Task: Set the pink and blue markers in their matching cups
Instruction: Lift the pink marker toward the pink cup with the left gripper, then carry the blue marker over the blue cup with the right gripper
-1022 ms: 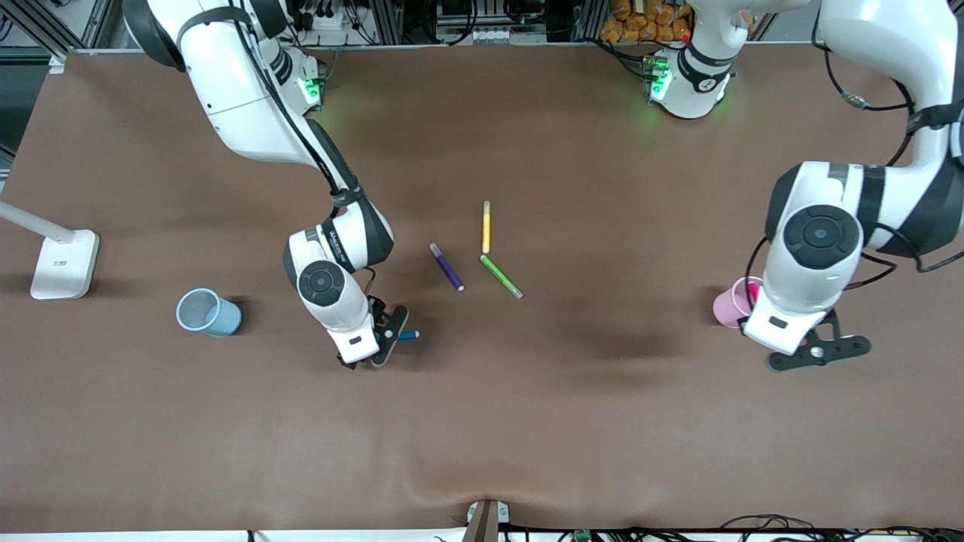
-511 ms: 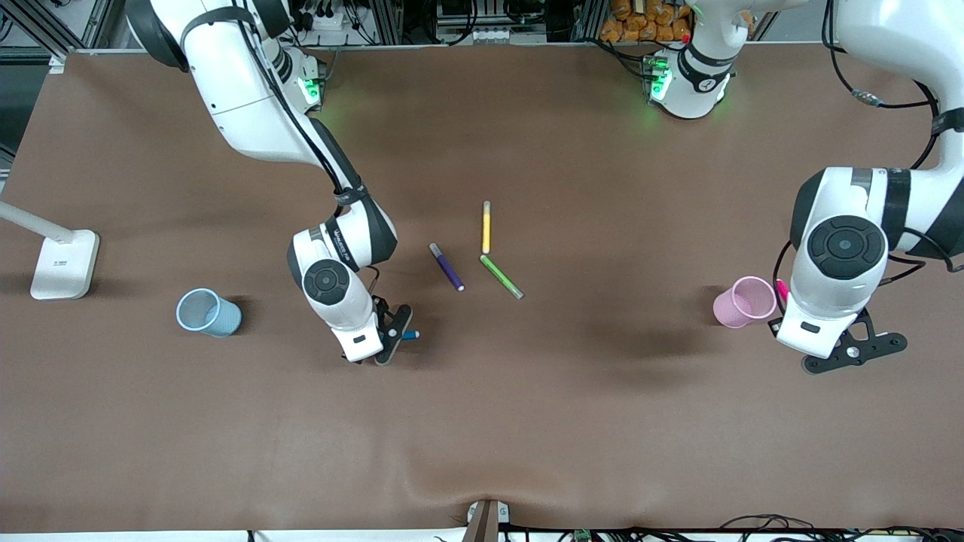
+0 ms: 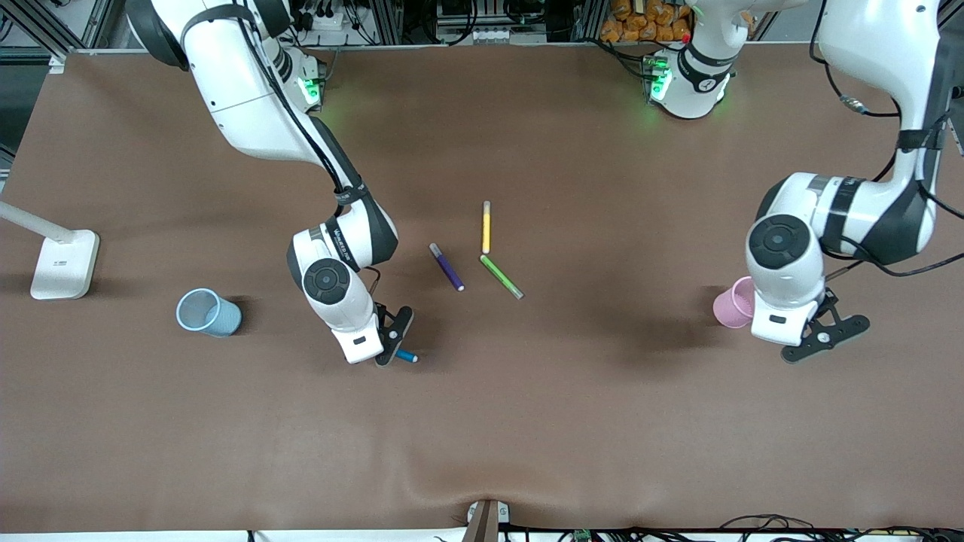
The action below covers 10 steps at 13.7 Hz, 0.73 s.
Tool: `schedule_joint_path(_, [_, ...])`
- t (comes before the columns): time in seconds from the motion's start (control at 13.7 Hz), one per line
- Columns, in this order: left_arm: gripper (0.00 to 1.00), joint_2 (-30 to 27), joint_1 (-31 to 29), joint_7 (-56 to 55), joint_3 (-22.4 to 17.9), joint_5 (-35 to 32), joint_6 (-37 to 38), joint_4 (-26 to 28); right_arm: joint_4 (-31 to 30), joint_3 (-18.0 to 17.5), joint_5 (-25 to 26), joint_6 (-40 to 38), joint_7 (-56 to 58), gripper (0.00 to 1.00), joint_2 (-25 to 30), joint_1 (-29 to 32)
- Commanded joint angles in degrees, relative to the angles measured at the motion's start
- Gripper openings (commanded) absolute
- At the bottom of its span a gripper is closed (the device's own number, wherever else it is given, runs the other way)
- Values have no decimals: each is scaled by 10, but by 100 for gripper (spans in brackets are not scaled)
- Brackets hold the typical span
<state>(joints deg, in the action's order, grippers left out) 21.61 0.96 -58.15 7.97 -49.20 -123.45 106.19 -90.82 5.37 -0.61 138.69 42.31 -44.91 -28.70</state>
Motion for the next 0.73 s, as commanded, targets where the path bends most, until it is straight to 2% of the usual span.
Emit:
schedule_joint_path(0.0, [0, -24, -1, -102, 7, -65, -16, 52, -5, 7, 14, -17, -9, 0, 17, 3])
schedule_joint_path(0.15, [0, -23, 0, -161, 14, -92, -21, 68, -4, 32, 16, -88, -4, 0, 46, 0])
schedule_joint_path(0.44, [0, -18, 0, -180, 18, -92, -21, 69, -3, 75, 25, -209, 19, 0, 118, 3])
schedule_joint_path(0.66, [0, -13, 5, -221, 19, -106, -21, 81, -3, 97, 81, -291, 20, 0, 146, 4])
